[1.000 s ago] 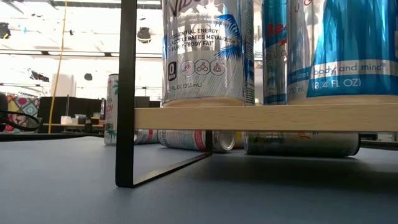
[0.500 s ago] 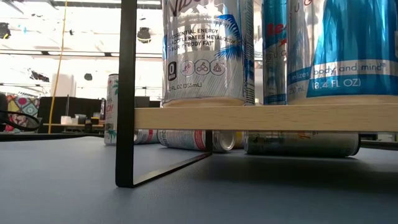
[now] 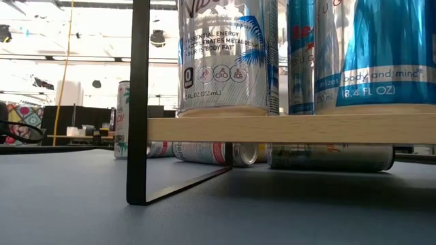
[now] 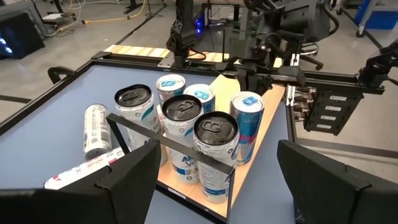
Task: Place canned beverage on shelf
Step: Adjust the blue soda cans on the shelf, then put the bottom white yellow soda can on the shelf
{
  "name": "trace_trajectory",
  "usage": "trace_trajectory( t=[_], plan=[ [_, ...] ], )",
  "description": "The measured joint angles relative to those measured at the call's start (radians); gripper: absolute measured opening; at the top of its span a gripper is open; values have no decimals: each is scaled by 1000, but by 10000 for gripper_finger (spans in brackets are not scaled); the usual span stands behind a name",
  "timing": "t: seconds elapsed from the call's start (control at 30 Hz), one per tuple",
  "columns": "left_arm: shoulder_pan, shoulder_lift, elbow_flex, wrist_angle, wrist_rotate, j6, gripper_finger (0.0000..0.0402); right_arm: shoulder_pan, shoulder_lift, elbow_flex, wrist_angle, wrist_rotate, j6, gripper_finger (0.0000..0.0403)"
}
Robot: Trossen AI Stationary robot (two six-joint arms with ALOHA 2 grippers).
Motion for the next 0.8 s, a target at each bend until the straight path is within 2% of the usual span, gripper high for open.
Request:
trace_trajectory(
  t=[0.2,0.37,0.57,0.8],
  plan=[
    [0,0,0,0,0,3,309,-26,2,0,112,33,-108,0],
    [0,0,0,1,0,2,309,-67,2,0,227,-4,-247,0],
    [0,0,0,0,1,2,309,-83,2,0,228,-32,-259,0],
    [0,0,0,0,5,2,309,-42,-2,0,220,-33,-259,0]
  ],
)
